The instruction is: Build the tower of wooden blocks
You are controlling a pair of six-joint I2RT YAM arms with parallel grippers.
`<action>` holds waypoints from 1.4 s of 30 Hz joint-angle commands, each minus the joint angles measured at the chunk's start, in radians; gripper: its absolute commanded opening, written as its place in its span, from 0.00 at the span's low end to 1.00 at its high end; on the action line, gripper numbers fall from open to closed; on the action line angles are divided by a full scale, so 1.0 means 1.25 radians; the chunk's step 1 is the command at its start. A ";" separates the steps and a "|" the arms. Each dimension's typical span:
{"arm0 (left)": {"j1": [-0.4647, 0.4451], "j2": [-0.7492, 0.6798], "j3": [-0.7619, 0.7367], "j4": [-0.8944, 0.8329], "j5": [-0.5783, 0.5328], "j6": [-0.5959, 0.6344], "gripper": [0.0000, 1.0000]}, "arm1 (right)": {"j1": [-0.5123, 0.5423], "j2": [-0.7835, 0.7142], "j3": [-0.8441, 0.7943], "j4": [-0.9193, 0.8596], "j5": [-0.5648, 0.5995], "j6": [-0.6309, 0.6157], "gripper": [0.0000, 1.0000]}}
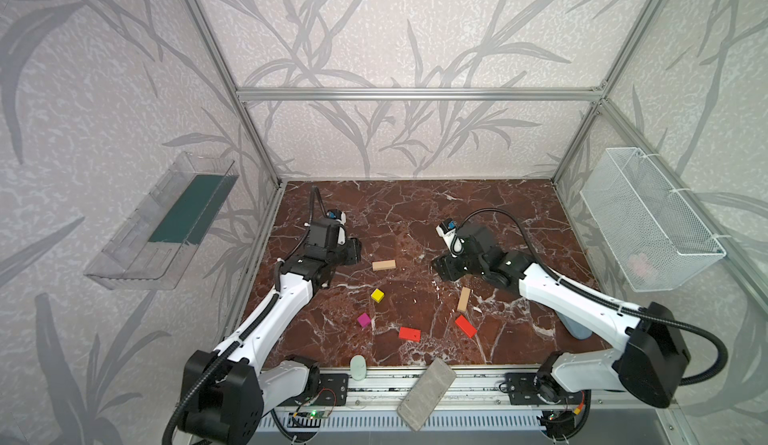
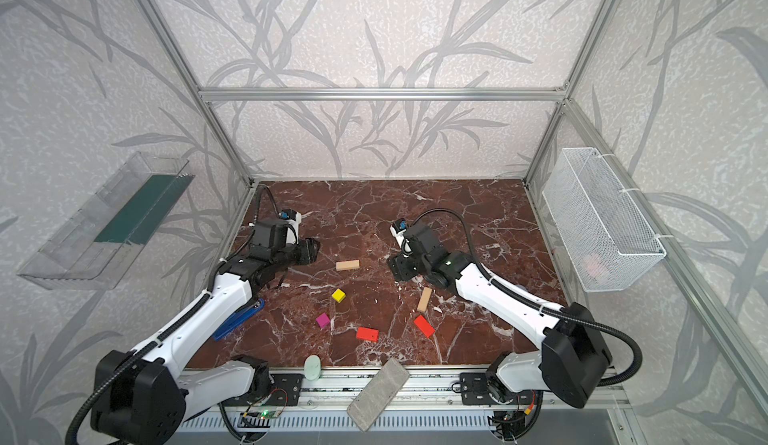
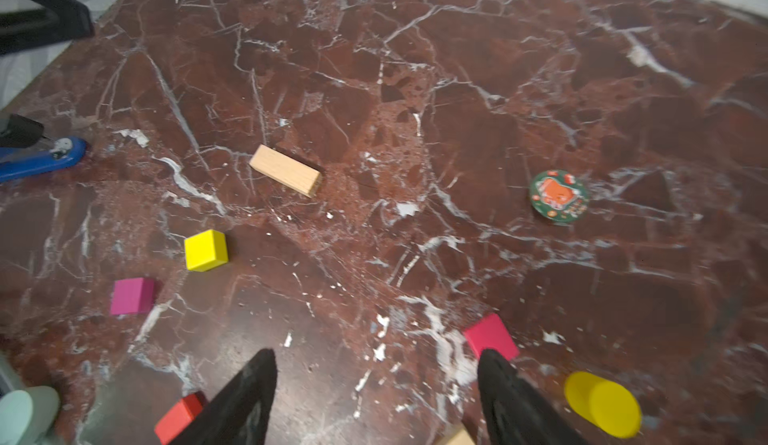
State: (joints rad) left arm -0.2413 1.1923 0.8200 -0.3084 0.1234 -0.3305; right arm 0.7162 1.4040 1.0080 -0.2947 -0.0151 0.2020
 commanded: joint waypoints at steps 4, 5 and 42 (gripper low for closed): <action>-0.001 0.109 0.000 0.008 0.106 -0.067 0.55 | 0.011 0.134 0.074 0.071 -0.104 0.120 0.71; -0.001 0.128 0.000 0.016 0.122 -0.070 0.54 | 0.011 0.151 0.078 0.086 -0.117 0.132 0.70; -0.003 0.449 0.083 0.110 0.219 -0.121 0.19 | 0.014 0.540 0.263 0.243 -0.248 0.324 0.53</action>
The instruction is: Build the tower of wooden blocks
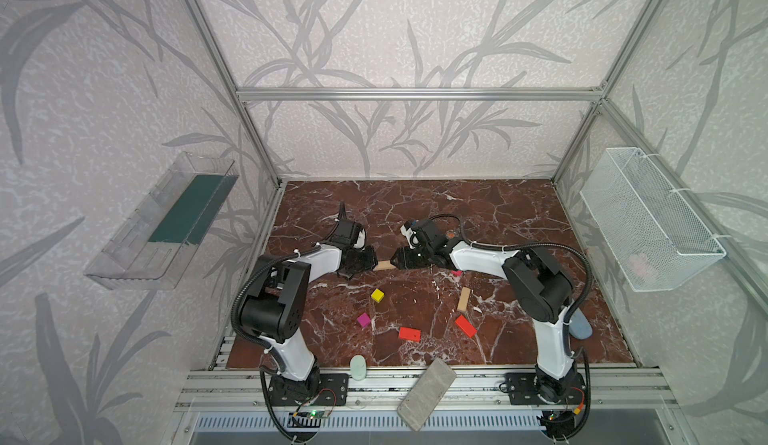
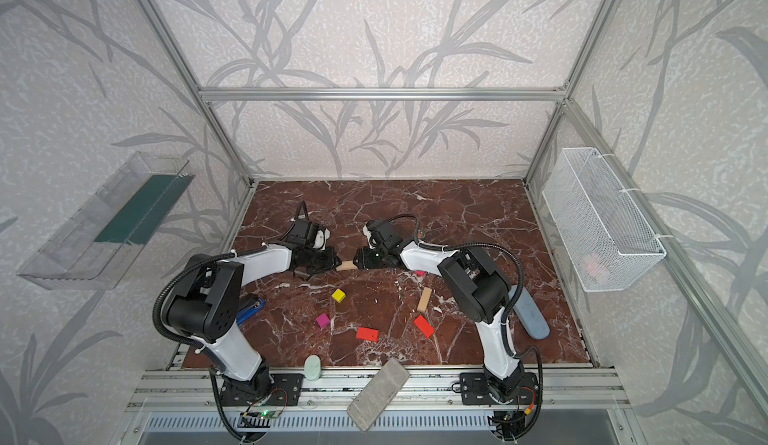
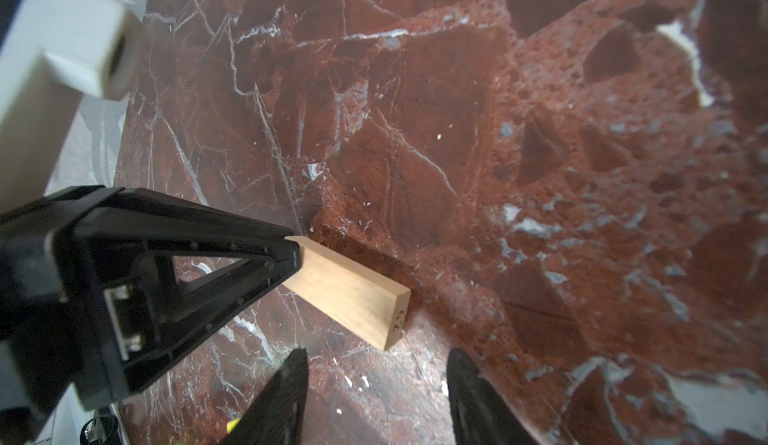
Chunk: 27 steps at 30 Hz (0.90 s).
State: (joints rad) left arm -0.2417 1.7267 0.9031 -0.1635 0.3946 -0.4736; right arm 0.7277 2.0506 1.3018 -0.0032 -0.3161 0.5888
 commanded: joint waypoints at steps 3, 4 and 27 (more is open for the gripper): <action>-0.008 0.033 0.021 -0.003 0.012 -0.009 0.16 | 0.005 0.033 0.033 0.015 -0.012 0.021 0.51; -0.010 0.036 0.022 -0.002 0.015 -0.010 0.14 | 0.004 0.036 0.034 0.017 -0.014 0.024 0.49; -0.104 0.098 0.096 -0.018 0.018 -0.031 0.12 | -0.028 -0.034 -0.073 0.038 0.004 0.034 0.38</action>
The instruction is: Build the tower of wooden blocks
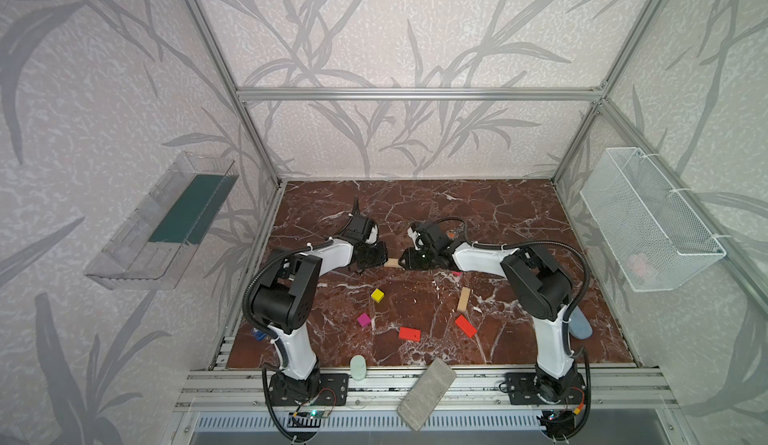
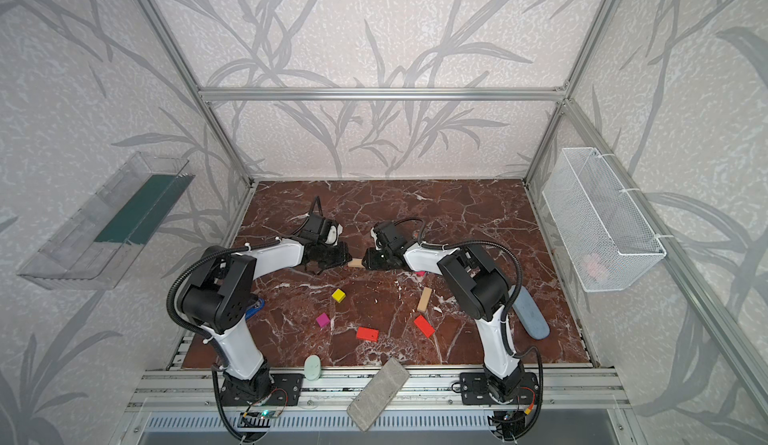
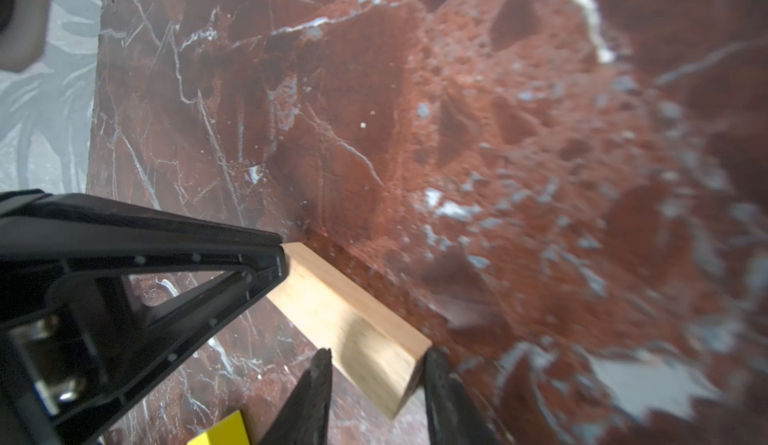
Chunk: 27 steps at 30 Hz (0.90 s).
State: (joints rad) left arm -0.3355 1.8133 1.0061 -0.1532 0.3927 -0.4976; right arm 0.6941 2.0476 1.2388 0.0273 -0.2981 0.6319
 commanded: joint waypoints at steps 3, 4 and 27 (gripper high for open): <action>-0.043 0.049 0.031 -0.028 0.023 -0.017 0.12 | -0.011 -0.052 -0.047 0.021 -0.006 -0.001 0.38; -0.048 0.055 0.038 -0.029 0.023 -0.018 0.12 | -0.016 -0.058 -0.055 0.022 -0.005 -0.001 0.38; -0.114 0.120 0.114 -0.083 -0.016 -0.024 0.11 | -0.087 -0.122 -0.139 0.041 0.004 0.020 0.37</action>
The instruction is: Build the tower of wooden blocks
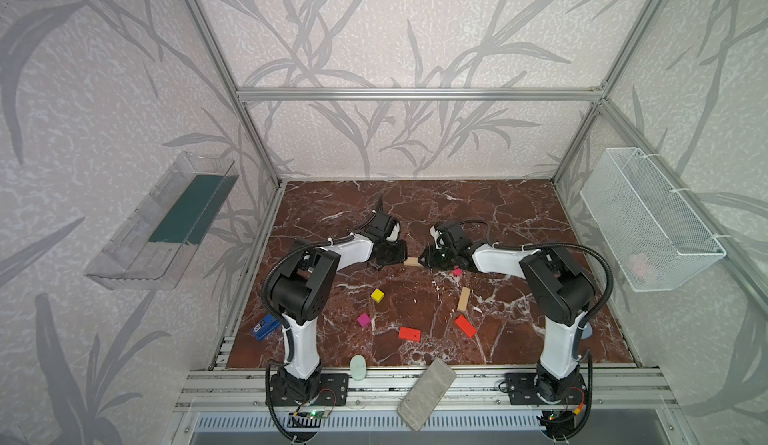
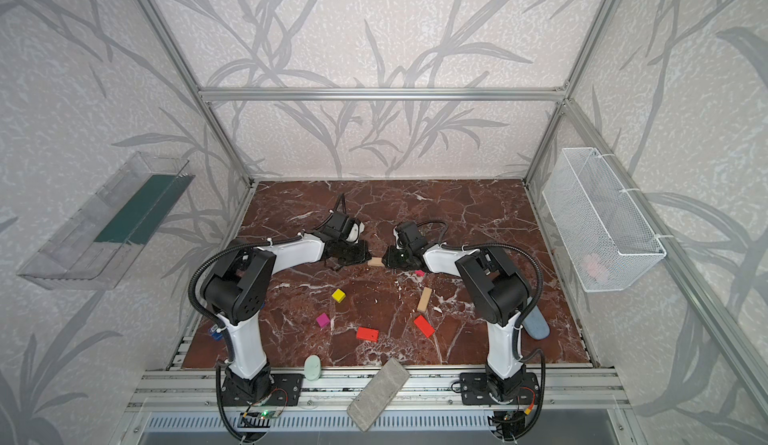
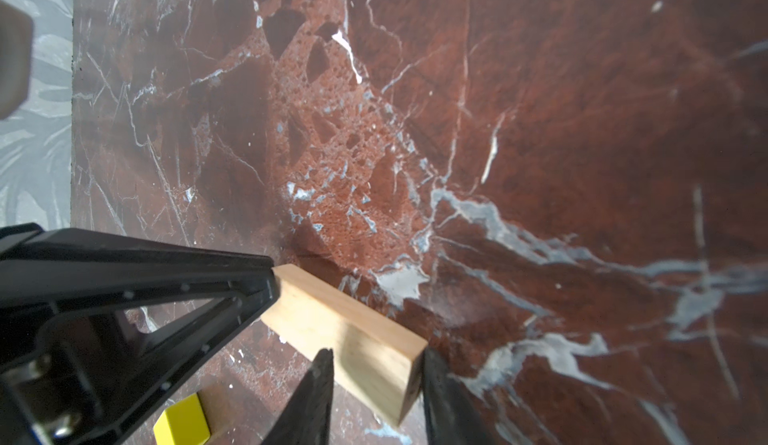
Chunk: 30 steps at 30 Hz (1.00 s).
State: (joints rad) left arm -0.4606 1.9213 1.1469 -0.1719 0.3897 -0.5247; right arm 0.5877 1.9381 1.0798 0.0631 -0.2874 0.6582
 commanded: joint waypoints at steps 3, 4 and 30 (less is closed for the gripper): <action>-0.017 0.032 0.005 -0.070 -0.013 -0.001 0.11 | -0.003 -0.034 -0.012 0.011 -0.002 0.000 0.37; -0.019 0.031 0.005 -0.071 -0.014 -0.002 0.11 | -0.004 -0.034 -0.014 0.011 -0.001 0.000 0.37; -0.022 -0.008 0.028 -0.115 -0.067 0.013 0.29 | -0.006 -0.052 -0.034 0.019 -0.012 0.013 0.45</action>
State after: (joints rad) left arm -0.4808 1.9240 1.1664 -0.2317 0.3519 -0.5232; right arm 0.5823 1.9148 1.0512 0.0792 -0.2958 0.6655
